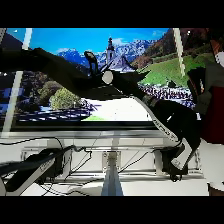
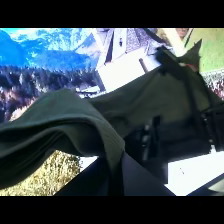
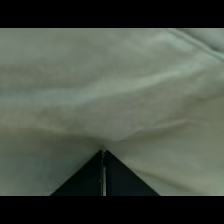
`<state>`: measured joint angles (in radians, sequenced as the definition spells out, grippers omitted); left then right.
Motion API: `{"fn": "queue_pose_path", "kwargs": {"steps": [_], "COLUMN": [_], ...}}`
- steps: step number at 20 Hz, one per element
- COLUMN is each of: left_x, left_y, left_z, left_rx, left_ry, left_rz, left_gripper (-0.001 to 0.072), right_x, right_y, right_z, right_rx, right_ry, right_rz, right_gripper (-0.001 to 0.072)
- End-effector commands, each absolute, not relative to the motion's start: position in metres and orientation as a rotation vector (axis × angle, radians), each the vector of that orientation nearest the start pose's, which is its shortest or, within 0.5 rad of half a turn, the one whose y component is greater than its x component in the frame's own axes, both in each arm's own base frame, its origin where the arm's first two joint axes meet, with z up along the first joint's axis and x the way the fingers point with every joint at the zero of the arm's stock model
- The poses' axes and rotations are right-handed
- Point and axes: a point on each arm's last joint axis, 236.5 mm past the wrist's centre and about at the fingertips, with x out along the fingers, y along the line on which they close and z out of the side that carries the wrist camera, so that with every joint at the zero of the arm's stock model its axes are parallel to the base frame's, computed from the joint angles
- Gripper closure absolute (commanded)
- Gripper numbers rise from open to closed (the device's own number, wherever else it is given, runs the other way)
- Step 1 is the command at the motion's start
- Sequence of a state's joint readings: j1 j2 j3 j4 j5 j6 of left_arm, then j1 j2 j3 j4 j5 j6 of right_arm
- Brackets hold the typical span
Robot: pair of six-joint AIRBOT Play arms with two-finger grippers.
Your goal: Fold the clothes and pants, and hang the long-sleeved shirts on hangers.
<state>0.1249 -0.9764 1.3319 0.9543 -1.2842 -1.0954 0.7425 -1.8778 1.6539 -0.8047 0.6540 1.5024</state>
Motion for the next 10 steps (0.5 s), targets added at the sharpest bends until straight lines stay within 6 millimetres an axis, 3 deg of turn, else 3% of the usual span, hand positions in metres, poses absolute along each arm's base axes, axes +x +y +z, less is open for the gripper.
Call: {"fn": "queue_pose_path", "kwargs": {"steps": [1,3,6,8,10], "left_x": [0.359,0.370,0.398,0.413,0.415], "left_y": [-0.101,-0.136,-0.205,-0.271,-0.341], "left_z": [0.208,0.199,0.168,0.139,0.101], "left_rx": [-0.092,-0.191,-0.291,-0.364,-0.416], "left_ry": [0.774,0.788,0.809,0.816,0.830], "left_rz": [-0.587,-0.691,-0.800,-0.862,-0.909], "left_gripper": [0.0691,0.0691,0.0691,0.0690,0.0690], "right_x": [0.404,0.429,0.464,0.479,0.484], "right_y": [0.470,0.418,0.315,0.249,0.188], "right_z": [-0.005,-0.009,-0.010,-0.001,0.008], "right_rx": [0.300,0.237,0.185,0.164,0.113], "right_ry": [1.066,1.105,1.183,1.207,1.220], "right_rz": [0.830,0.764,0.620,0.558,0.524], "right_gripper": [0.0698,0.0698,0.0699,0.0698,0.0698]}}
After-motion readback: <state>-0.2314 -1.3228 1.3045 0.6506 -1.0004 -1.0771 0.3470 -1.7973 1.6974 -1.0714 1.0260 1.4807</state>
